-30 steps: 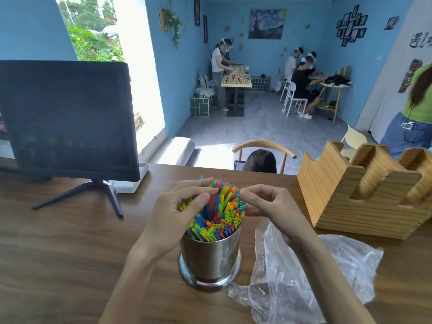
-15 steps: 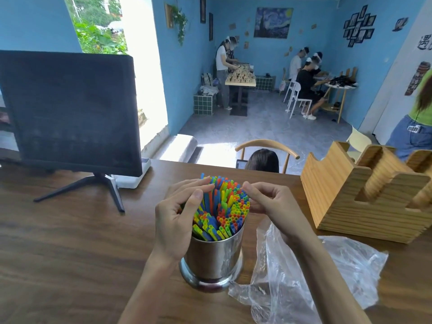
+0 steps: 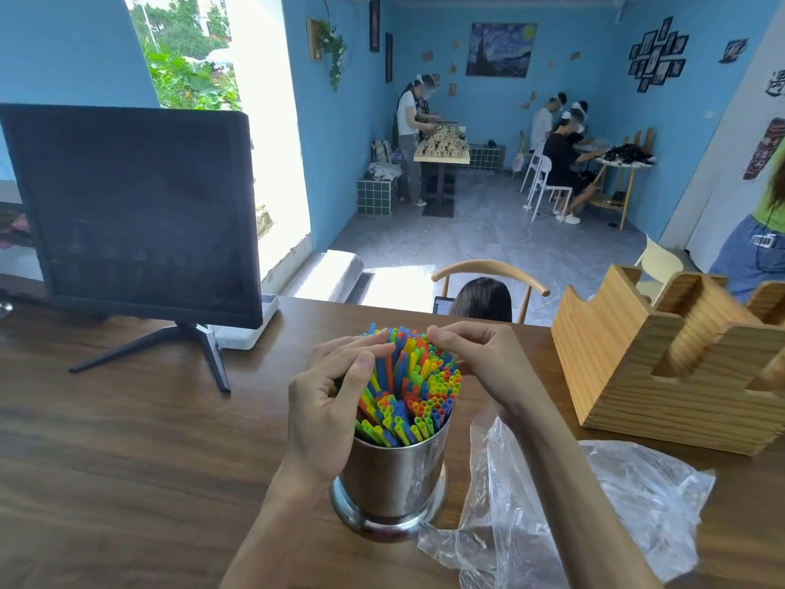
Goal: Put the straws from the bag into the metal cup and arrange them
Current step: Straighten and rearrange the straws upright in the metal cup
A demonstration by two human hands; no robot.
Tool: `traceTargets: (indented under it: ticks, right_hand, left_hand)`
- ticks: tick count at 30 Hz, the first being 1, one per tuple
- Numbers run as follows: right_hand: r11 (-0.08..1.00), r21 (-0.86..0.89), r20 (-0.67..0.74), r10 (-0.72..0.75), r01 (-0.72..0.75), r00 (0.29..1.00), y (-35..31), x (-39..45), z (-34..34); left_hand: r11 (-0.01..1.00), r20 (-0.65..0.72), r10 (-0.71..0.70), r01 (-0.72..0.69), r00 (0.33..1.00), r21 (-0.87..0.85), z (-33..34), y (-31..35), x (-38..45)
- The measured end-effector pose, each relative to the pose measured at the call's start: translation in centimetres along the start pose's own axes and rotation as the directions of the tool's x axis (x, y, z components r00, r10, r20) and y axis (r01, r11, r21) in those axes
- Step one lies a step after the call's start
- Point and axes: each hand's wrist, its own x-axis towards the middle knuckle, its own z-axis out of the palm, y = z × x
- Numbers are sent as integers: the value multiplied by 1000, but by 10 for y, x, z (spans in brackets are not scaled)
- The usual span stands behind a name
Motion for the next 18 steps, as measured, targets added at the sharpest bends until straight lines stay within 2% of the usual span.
traceTargets:
  ticks: [12, 18]
  right_hand:
    - [988, -152, 78, 48, -35, 996, -12, 18, -4]
    - [978, -82, 184, 206, -194, 961, -21, 25, -13]
  left_hand:
    - [1000, -15, -3, 3, 1000, 31, 1, 4, -1]
    - [1000, -8, -13, 13, 1000, 28, 1, 6, -1]
